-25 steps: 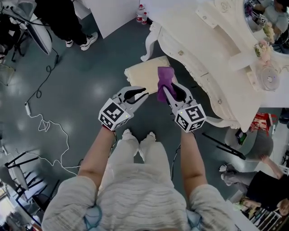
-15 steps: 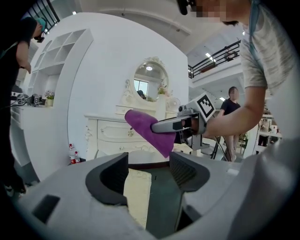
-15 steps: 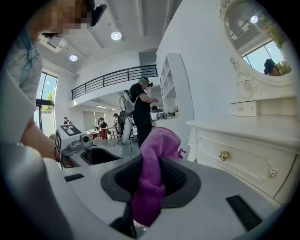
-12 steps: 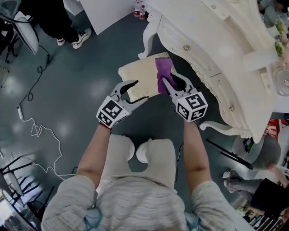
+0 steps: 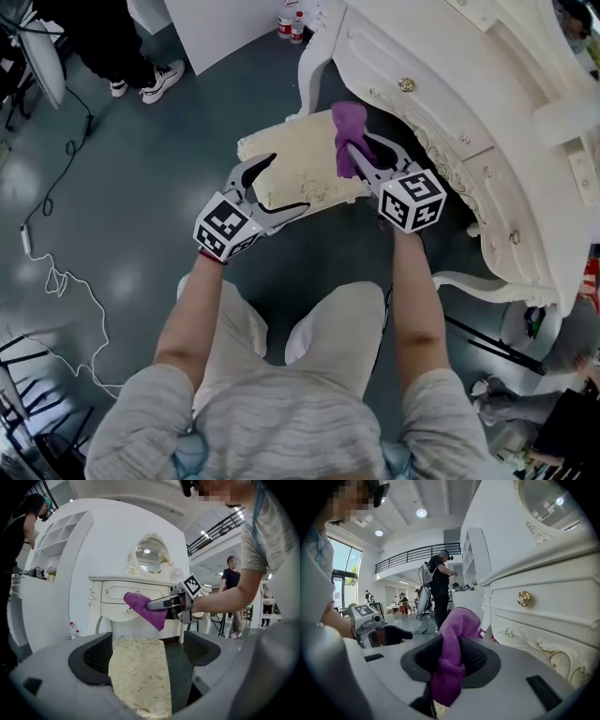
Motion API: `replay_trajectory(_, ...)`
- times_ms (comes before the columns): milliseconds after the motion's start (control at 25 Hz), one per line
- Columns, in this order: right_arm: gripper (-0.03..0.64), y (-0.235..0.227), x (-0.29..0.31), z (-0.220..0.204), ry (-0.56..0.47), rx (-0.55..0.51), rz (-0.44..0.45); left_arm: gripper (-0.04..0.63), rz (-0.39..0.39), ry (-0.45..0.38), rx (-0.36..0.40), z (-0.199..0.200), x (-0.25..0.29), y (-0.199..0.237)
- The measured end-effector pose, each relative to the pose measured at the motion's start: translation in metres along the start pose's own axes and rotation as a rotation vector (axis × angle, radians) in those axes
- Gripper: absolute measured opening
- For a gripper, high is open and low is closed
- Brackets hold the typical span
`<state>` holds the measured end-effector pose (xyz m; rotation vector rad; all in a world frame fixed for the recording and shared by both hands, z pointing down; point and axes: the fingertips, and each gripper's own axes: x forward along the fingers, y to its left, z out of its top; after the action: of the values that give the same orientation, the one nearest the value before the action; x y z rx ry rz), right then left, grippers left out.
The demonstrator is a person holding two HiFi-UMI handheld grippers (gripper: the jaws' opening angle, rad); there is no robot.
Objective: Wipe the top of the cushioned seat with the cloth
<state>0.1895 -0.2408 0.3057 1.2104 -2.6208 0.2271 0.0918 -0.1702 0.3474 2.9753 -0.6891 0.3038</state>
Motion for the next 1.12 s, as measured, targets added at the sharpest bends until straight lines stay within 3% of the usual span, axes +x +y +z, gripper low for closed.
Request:
replay_trajectory(240,0.098,-0.007,0.018,-0.037,0.014,-0.07,-0.005,0.491,0.011,0.007,0.05,-0.044,0.007,0.001)
replay_trajectory(440,0.098,-0.01,0.03,-0.056,0.045,-0.124,-0.012,0.58,0.049,0.042,0.072,-0.078,0.004,-0.002)
replay_trajectory(560,0.098,-0.018,0.039,-0.063,0.079,-0.153,-0.024,0.591,0.071,0.068,0.065,-0.097,0.002,-0.002)
replay_trajectory(840,0.098,-0.05,0.058,-0.078,0.217,-0.206,-0.093,0.591,0.091,0.163,0.034,-0.14,0.007,0.01)
replay_trajectory(1120,0.099,-0.108,0.072,-0.103,0.457,-0.316,-0.23,0.591,0.114,0.228,0.093,-0.159,0.015,0.012)
